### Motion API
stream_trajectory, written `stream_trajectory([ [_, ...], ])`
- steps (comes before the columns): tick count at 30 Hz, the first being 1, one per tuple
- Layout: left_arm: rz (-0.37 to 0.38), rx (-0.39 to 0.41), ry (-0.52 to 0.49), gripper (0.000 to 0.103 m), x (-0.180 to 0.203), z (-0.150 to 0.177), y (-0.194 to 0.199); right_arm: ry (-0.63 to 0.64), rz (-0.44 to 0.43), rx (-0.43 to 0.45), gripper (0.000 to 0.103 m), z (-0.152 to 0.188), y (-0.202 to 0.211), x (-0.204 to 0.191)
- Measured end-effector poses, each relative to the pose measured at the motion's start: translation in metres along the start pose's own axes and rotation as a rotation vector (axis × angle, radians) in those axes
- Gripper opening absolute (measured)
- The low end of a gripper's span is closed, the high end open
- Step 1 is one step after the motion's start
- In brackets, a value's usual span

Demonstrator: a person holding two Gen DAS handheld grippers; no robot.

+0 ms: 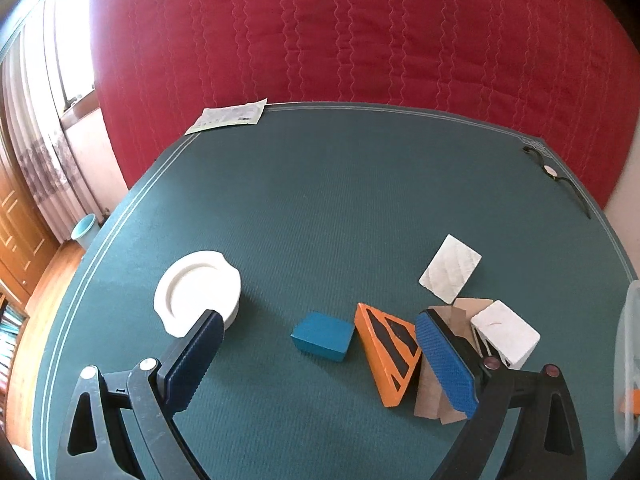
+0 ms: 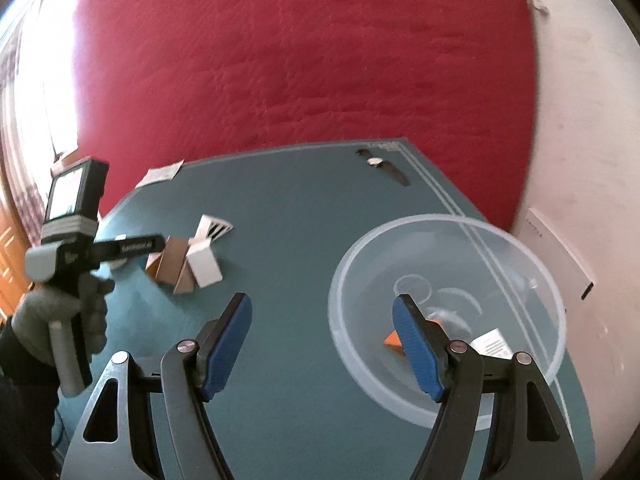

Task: Organize rigid objects
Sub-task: 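Move both grippers back toward the pile of blocks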

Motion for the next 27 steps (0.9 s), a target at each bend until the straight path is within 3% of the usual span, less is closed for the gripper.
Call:
stream_trajectory([
  [10, -0.050, 0.064, -0.082, 0.102, -0.001, 0.004, 0.008, 0.079, -0.016, -0.032, 0.074, 0.019, -0.006, -0.022],
  [18, -0.076, 0.060, -0.052, 0.102, -0.028, 0.014, 0.009, 0.088, -0.018, -0.045, 0.074, 0.023, -0.009, -0.024],
  [27, -0.024, 0.046, -0.048, 0.102, -0.023, 0.022, 0.012, 0.113, -0.026, -0.059, 0.074, 0.030, -0.011, -0.033],
])
Point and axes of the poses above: each gripper's, at about its wrist camera, not at the fingertips, and y roughly against the way its jaws point, x to its right, z to its underside, the point moved 8 cm from there along -y, roughly the way its jaws point, and after that the axes turned 7 degrees about -y, right-handed, at the moved point
